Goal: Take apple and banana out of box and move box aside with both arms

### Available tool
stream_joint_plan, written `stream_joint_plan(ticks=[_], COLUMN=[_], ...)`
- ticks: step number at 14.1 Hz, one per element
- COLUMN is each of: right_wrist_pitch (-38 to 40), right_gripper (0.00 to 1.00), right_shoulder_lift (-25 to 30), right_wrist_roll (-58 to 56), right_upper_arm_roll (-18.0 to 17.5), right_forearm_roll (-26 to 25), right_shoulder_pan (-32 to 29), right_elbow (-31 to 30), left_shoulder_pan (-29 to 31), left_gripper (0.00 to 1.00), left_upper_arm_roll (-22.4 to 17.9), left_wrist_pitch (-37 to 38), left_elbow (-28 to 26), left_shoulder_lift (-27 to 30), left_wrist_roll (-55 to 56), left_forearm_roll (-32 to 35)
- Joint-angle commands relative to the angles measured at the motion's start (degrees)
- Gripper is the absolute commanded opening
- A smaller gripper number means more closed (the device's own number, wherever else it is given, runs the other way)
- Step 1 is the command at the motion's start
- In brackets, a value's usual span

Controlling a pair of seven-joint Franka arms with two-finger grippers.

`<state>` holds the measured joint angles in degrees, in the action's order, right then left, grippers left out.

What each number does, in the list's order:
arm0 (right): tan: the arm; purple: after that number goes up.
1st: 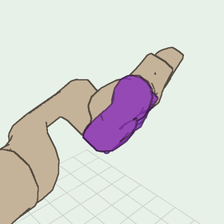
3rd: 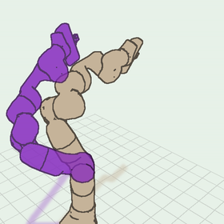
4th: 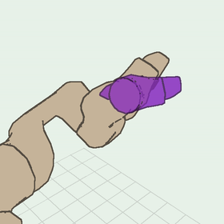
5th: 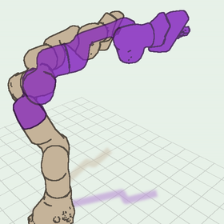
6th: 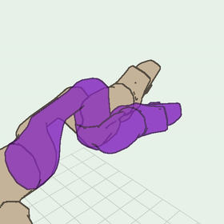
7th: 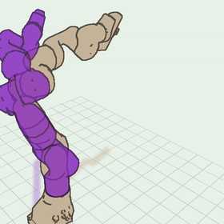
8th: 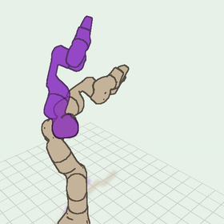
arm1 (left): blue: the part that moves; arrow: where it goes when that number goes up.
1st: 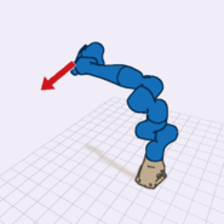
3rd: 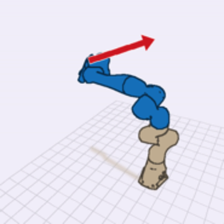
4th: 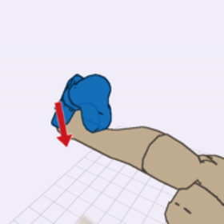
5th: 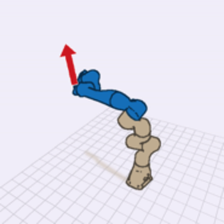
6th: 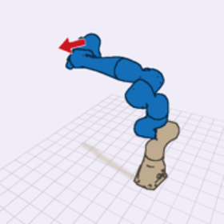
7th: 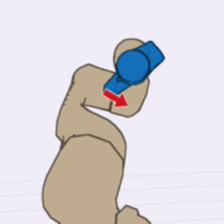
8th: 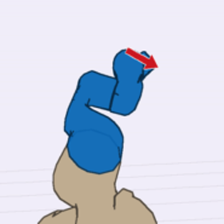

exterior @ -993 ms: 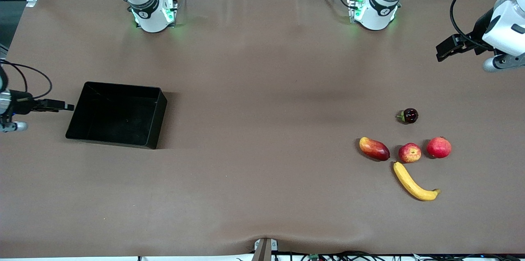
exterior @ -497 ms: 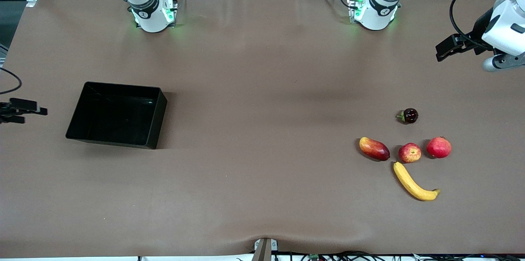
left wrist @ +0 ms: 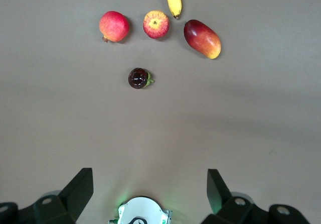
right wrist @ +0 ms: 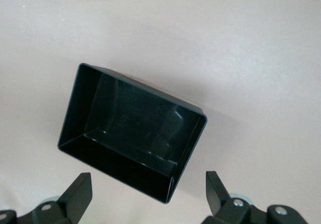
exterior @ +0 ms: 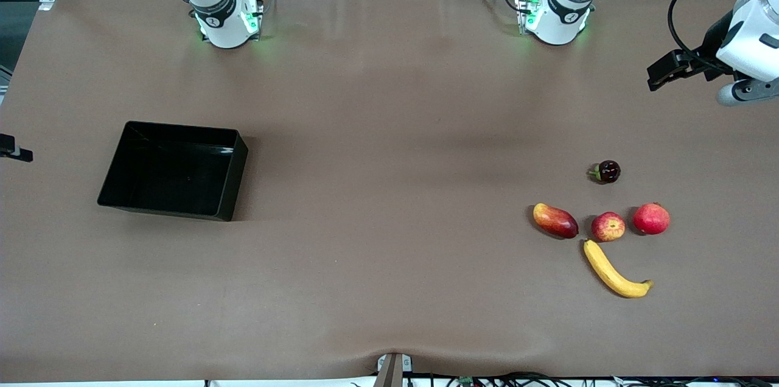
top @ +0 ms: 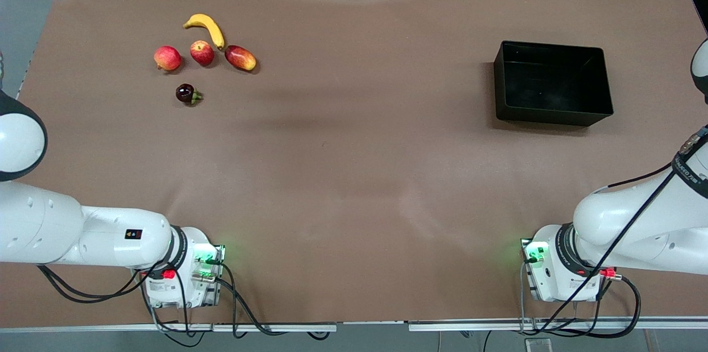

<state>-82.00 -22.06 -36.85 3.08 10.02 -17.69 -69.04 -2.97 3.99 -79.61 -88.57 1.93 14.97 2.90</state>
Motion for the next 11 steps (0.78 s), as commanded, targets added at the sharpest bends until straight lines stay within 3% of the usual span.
stream_joint_plan(ticks=[1, 7, 10, 11], right_wrist_pitch=[4.46, 7.99, 6.25, 5.37], right_gripper=[1.0, 1.0, 1.0, 1.0], right_shoulder_lift=[2.62, 15.1, 23.0, 25.38], right_wrist_roll=[-0.07, 10.99, 17.32, 18.82], right_upper_arm_roll=[-0.35, 0.7, 6.31, 6.5], right_forearm_roll=[0.18, -1.57, -4.12, -4.13], right_shoulder_pan=[0.29, 6.6, 15.64, 15.84], right_elbow=[1.54, -5.48, -14.86, -17.68], left_shoulder_pan=[0.07, 0.06, 0.15, 0.24], left_gripper=[1.0, 1.0, 1.0, 1.0], left_upper_arm_roll=[0.23, 0.23, 0.14, 0.14], left_wrist_pitch=[-0.2, -0.28, -0.2, -0.2], left_elbow=[0.06, 0.5, 1.2, 1.29], left_shoulder_lift=[0.62, 0.44, 0.53, 0.62], left_wrist_roll=[0.68, -0.02, -0.38, -0.29], left_forearm_roll=[0.53, 0.71, 0.79, 0.79])
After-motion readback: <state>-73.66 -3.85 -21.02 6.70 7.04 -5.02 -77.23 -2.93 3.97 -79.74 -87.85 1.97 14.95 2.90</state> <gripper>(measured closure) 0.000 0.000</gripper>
